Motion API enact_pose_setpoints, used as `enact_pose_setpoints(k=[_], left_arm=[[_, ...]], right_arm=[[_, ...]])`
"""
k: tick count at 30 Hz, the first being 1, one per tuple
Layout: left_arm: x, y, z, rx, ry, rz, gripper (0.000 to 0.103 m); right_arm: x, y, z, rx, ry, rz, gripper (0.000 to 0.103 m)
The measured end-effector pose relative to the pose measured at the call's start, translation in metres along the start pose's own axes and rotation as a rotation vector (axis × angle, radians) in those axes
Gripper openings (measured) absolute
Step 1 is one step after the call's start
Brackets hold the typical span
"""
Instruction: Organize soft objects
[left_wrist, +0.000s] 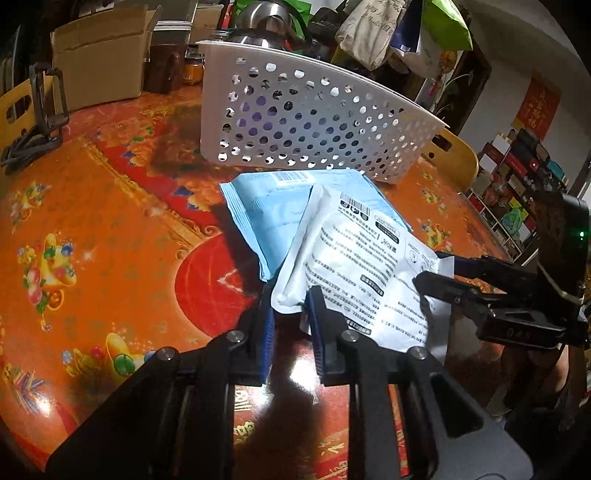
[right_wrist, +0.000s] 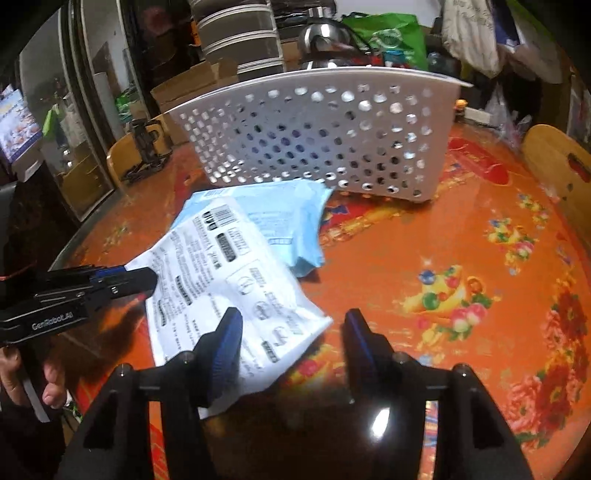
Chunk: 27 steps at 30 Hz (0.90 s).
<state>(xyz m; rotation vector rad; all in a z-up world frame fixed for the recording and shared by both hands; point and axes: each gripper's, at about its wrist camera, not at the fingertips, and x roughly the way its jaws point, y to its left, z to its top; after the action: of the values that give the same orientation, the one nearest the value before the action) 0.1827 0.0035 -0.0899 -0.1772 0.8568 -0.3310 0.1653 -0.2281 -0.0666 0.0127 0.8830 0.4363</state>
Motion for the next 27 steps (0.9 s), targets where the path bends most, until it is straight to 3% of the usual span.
enact_pose_setpoints(k=[4, 5, 15, 27], left_arm=[[0.000, -0.010, -0.002, 0.046, -0.004, 0.034, 0.014], [-0.002, -0.012, -0.003, 0.055, -0.018, 0.030, 0.014], [-0.014, -0.014, -0.008, 0.053, -0.065, 0.007, 0.009], [-0.057, -0.020, 0.010, 0.033, -0.174, -0.036, 0.009]], right_arm=[[-0.005, 0.009, -0.001, -0.041, -0.028, -0.061, 0.016], [-0.005, 0.009, -0.002, -0.040, -0.025, -0.059, 0.011], [-0.027, 0.011, -0.010, -0.050, -0.078, -0.003, 0.005], [-0.075, 0.023, 0.014, -0.088, -0.187, 0.010, 0.005]])
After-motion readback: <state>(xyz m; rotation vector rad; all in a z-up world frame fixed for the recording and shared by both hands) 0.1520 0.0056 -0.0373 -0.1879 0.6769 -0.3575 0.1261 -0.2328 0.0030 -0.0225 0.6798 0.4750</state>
